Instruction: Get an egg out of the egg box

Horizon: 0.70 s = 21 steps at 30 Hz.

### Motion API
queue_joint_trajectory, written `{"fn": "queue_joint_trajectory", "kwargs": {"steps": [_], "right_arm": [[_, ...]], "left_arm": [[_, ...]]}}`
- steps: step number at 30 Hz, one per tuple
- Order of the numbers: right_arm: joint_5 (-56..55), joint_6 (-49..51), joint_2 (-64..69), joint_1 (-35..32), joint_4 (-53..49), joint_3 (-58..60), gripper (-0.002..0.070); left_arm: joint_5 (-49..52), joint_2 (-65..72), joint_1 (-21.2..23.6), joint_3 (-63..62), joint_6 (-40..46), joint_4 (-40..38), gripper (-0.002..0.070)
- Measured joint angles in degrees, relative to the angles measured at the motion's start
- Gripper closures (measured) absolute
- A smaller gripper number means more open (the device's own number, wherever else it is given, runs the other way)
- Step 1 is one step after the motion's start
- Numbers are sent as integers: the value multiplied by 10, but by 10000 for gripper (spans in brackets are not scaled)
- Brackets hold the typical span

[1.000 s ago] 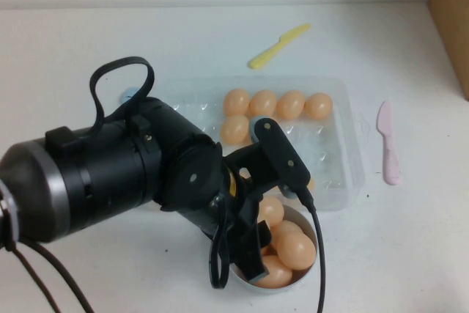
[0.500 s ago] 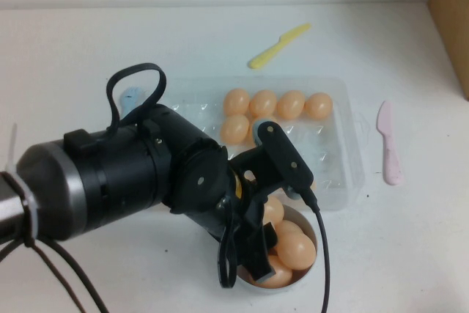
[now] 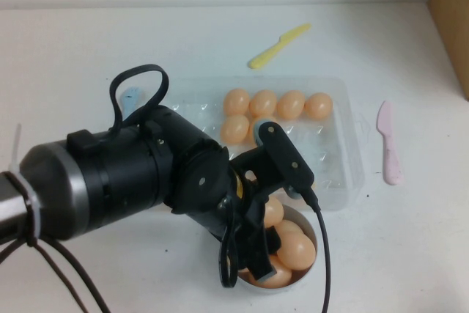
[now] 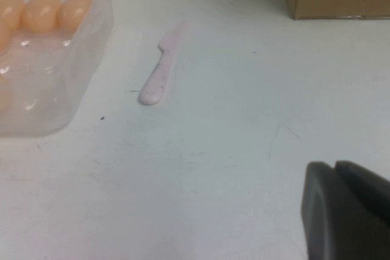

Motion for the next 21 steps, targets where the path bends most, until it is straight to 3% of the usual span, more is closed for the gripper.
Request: {"fn": "queue_joint_trajectory", "kwargs": {"steps": [6,9,12,14,21], "right_arm": [[0,0,0,0,0,0,694],[0,0,0,0,0,0,694],[0,0,0,0,0,0,694],[0,0,0,0,0,0,694],[0,0,0,0,0,0,694]], "left_arm": [[-4,-23,0,0,-16,13,267],[-15,-62,1,0,-60,65,371],[-27,-112,10,0,-108,124,556],[-29,-143,21,0,-129,149,620],[-22,-234,32,1,-153,161,672]]}}
